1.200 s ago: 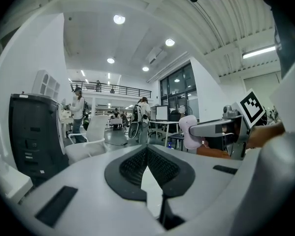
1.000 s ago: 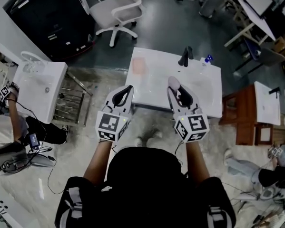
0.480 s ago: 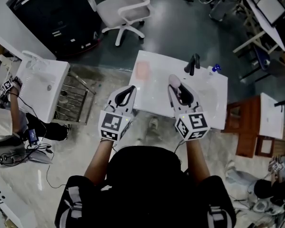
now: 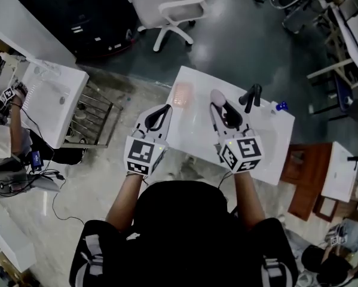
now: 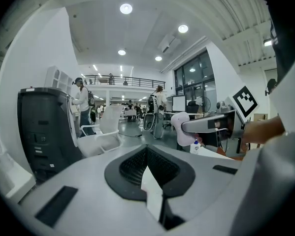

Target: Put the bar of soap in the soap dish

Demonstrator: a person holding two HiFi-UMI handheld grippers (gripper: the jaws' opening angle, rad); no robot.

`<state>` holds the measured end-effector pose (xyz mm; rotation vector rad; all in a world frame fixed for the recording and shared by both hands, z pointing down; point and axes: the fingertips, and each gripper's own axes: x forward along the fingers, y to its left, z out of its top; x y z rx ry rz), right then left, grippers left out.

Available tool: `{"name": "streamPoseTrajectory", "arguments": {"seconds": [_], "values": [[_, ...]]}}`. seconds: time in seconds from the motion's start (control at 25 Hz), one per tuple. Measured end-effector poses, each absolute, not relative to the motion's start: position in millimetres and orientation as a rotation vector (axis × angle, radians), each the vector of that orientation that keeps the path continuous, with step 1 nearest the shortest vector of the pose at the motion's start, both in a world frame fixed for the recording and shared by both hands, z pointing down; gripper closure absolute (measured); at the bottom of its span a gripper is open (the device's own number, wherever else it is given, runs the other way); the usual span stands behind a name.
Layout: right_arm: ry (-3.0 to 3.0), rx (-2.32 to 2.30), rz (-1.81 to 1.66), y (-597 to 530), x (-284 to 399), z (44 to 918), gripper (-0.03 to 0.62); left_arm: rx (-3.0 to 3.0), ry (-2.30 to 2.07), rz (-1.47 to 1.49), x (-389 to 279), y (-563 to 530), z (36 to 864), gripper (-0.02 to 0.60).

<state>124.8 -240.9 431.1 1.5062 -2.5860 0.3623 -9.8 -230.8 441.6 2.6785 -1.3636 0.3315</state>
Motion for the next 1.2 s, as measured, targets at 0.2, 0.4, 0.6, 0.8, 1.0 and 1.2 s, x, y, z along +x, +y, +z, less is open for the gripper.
{"name": "streamPoseTrajectory", "arguments": {"seconds": [0.2, 0.4, 0.6, 0.8, 1.0, 1.2], "values": [[-2.632, 1.389, 0.443, -274, 119, 461, 0.431, 2.606, -1.443, 0.373, -12, -252, 465, 0.557], [-2.658, 1.273, 0.549, -297, 110, 500, 0.431, 2.536, -1.514, 0.398, -13, -264, 487, 0.557], [-2.656, 1.189, 0.696, -308, 109, 531, 0.433, 2.468, -1.563, 0.439, -11, -265, 507, 0.557], [-2.628, 1.142, 0.836, -323, 107, 558, 0.433, 2.411, -1.583, 0.475, -15, -267, 524, 0.557], [-2.610, 1.107, 1.022, -333, 101, 579, 0.433, 2.389, -1.594, 0.497, -19, -268, 530, 0.557], [-2.565, 1.073, 1.135, -338, 93, 600, 0.433, 2.365, -1.587, 0.501, -22, -268, 538, 0.557]]}}
